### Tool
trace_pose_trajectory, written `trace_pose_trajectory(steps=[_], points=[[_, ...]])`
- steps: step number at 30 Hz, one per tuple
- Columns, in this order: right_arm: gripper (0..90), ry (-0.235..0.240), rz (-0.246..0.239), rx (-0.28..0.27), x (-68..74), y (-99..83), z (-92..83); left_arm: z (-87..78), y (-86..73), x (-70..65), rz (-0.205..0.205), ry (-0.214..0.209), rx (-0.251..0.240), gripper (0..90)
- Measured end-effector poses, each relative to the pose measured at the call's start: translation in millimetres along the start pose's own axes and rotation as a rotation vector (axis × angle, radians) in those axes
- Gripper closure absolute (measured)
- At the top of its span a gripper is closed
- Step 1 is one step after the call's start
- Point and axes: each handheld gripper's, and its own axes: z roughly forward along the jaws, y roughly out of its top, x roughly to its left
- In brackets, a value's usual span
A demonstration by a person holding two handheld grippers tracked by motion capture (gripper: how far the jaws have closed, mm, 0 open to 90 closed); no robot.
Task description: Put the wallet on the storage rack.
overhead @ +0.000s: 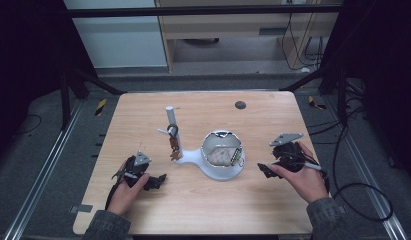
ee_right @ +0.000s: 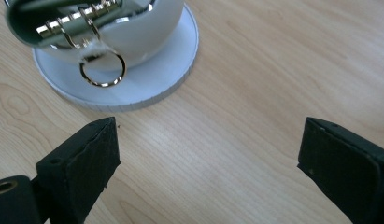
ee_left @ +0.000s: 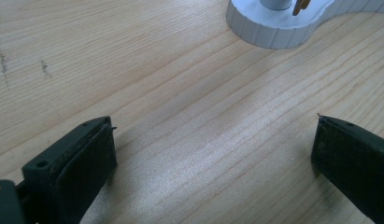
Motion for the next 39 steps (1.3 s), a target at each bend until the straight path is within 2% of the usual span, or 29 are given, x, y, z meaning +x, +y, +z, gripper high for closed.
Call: trace_pose_trajectory(steps=[11,18,23,28,32,34,39], points=[[5.8,0.021,0.075,0.035,0.5,-32.9,31.0,0.0,0.0,0.0,0.0,0.0,0.0,0.0],[5.8,-0.024,0.152,0.026,-6.2,-48.9,53.4,0.0,0.0,0.0,0.0,0.0,-0.001,0.0],[5.7,-0.054,0.209,0.021,-12.7,-53.9,63.2,0.0,0.0,0.0,0.0,0.0,0.0,0.0],[5.4,-0.054,0.235,0.008,-13.1,-56.3,69.8,0.0,0.0,0.0,0.0,0.0,0.0,0.0],[4.5,-0.081,0.249,-0.034,-10.6,-60.7,72.4,0.0,0.0,0.0,0.0,0.0,0.0,0.0],[2.6,-0.096,0.244,-0.044,-9.1,-61.9,73.7,0.0,0.0,0.0,0.0,0.0,0.0,0.0],[0.2,-0.114,0.269,-0.076,-4.4,-64.0,76.2,0.0,0.0,0.0,0.0,0.0,0.0,0.0]])
